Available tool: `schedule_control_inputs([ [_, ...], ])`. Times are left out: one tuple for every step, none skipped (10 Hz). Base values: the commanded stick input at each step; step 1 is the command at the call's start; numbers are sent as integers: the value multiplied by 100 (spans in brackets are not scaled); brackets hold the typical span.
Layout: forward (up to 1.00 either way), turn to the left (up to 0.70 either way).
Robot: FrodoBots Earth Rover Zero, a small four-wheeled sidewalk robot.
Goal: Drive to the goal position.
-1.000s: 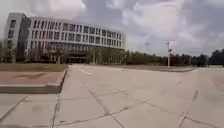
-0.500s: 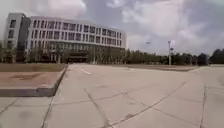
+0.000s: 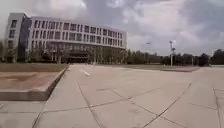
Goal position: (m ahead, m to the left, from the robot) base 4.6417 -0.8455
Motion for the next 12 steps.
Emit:
schedule_control_inputs([
  [50, -2],
  [50, -2],
  [50, -2],
  [50, -2],
  [50, -2],
  [50, -2],
  [50, -2],
  [50, -2],
  [50, -2],
  [50, -2],
  [50, -2],
  [50, -2],
])
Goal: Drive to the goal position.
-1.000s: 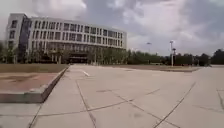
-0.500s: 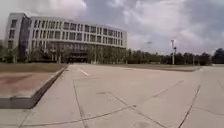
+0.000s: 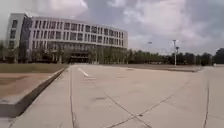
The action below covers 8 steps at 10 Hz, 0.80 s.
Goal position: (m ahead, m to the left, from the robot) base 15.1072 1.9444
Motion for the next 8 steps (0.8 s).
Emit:
schedule_control_inputs([
  [50, -2],
  [50, -2],
  [50, -2],
  [50, -2],
  [50, -2],
  [50, -2],
  [50, -2],
  [50, -2],
])
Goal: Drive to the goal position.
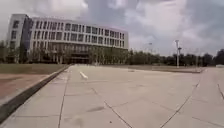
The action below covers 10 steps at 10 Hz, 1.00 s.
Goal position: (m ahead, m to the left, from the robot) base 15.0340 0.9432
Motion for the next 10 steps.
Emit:
schedule_control_inputs([
  [50, -2],
  [50, -2],
  [50, -2],
  [50, -2],
  [50, -2],
  [50, -2],
  [50, -2],
  [50, -2],
  [50, -2],
  [50, -2],
])
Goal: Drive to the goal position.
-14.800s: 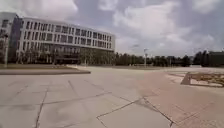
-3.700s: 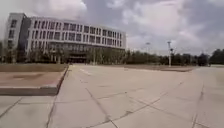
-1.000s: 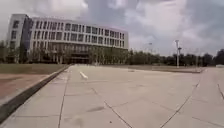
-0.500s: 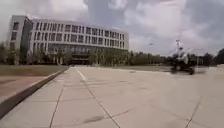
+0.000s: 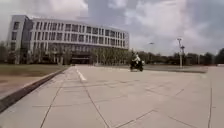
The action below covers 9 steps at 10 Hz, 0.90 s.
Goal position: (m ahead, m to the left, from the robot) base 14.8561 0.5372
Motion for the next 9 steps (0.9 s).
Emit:
schedule_control_inputs([
  [50, -2],
  [50, -2],
  [50, -2],
  [50, -2],
  [50, -2],
  [50, -2],
  [50, -2],
  [50, -2],
  [50, -2],
])
